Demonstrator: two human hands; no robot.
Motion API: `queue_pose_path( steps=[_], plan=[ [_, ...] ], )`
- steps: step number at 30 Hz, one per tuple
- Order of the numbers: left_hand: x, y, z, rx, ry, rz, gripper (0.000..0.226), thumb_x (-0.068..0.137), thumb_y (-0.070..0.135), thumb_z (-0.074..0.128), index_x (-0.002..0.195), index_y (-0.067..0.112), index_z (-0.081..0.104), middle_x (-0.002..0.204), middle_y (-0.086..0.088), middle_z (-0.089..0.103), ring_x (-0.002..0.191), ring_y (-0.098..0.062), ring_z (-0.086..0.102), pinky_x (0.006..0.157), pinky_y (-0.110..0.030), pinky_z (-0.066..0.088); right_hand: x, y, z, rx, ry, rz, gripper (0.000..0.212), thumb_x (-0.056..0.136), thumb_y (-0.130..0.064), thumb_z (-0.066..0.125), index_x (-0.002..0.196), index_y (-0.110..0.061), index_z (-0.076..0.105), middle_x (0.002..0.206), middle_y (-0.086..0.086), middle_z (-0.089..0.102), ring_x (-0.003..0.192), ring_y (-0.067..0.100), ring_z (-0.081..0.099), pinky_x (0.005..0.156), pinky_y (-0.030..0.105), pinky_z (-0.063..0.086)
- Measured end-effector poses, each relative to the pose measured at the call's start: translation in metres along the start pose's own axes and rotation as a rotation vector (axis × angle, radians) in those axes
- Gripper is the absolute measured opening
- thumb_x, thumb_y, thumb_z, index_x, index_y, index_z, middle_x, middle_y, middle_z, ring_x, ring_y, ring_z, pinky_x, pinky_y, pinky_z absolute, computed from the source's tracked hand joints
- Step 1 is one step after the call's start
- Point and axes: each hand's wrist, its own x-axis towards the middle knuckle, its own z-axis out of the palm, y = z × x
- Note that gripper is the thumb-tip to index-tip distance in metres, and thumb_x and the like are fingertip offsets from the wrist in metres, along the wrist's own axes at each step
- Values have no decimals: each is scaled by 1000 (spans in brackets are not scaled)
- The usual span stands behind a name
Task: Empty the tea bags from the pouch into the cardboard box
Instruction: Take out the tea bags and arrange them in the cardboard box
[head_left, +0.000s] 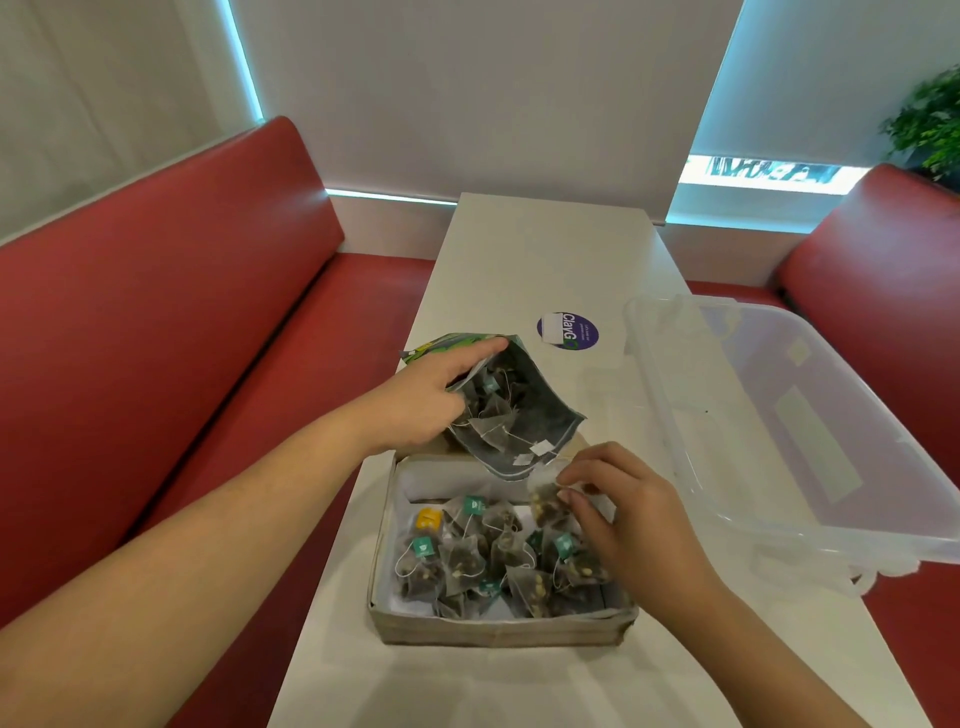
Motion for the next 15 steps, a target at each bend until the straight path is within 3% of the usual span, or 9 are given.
queue_pose_path(
  steps=[5, 8, 12, 15],
  plan=[
    [-1, -1, 2, 10, 3, -5, 83, 80, -17, 40, 146, 32, 32, 153, 12, 31, 141, -3, 24, 116, -25, 22, 1, -8, -4, 126, -13, 9, 17, 80, -6, 71, 76, -14, 57, 86, -8, 55, 78, 10, 56, 66, 27, 50],
    [-1, -2, 1, 20, 1, -3, 83, 79, -16, 40, 146, 33, 32, 153, 12, 31, 141, -3, 24, 117, -29, 22, 4, -11, -4, 123, -31, -5, 24, 77, 5, 69, 78, -14, 55, 87, -9, 52, 80, 8, 53, 66, 21, 48],
    [-2, 0, 2, 17, 3, 6, 82, 80, -16, 40, 146, 32, 31, 153, 11, 31, 142, -4, 23, 117, -28, 22, 19, -10, 4, 9, -115, -13, 30, 82, 1, 64, 103, -19, 58, 111, -9, 49, 88, 4, 52, 78, 14, 48],
    [-2, 2, 3, 10, 6, 11, 83, 79, -18, 38, 147, 29, 31, 154, 10, 30, 142, -2, 22, 118, -28, 19, 40, -12, 17, -60, -178, -49, 35, 85, 2, 60, 116, -15, 59, 120, 0, 52, 94, 10, 55, 83, 22, 50]
  ],
)
